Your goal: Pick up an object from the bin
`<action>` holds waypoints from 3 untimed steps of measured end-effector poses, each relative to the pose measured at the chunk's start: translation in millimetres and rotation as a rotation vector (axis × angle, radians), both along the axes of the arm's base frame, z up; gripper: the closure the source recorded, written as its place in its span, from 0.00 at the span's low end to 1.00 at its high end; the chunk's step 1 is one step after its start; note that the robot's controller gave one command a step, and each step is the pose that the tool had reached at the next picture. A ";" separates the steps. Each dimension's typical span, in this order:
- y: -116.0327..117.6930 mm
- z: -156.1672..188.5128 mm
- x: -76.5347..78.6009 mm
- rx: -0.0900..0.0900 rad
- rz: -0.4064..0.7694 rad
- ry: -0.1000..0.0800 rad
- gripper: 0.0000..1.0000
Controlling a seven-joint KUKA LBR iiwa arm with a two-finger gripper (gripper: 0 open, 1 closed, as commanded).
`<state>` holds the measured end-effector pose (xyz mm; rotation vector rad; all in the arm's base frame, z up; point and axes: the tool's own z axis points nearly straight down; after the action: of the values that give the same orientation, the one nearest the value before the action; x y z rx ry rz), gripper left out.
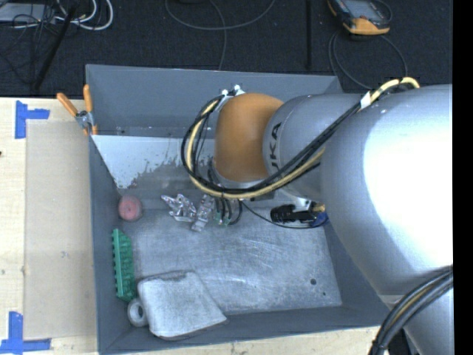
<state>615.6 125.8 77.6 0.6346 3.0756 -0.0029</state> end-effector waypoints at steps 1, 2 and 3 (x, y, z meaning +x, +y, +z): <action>0.0 0.0 0.0 0.000 0.000 0.000 1.00; 24.3 49.0 -25.2 0.003 0.181 0.000 1.00; 30.4 47.1 -15.4 0.002 0.174 0.000 1.00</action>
Offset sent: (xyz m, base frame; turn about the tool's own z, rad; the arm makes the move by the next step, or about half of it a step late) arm 0.0000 0.0000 0.0000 0.0000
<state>600.2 156.2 124.7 0.3650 3.1191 0.0009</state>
